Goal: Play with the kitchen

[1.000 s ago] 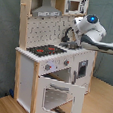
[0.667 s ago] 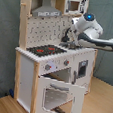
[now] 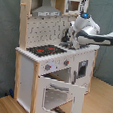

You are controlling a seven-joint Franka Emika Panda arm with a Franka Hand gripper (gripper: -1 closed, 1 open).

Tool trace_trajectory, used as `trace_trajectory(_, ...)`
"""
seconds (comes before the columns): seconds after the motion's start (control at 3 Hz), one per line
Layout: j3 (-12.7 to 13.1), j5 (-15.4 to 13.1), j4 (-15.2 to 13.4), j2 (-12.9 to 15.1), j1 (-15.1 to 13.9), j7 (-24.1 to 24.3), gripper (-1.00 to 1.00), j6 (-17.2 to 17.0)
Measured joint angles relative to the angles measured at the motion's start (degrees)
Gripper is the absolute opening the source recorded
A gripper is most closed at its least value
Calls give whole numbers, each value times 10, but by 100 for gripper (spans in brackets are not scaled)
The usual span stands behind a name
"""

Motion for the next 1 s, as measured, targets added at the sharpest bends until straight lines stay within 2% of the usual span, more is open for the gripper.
trace_trajectory(0.67, -26, 0, 0, 89, -3, 25, 100, -67)
trace_trajectory(1.0, -21, 0, 0, 143, -23, 38, 100, -69)
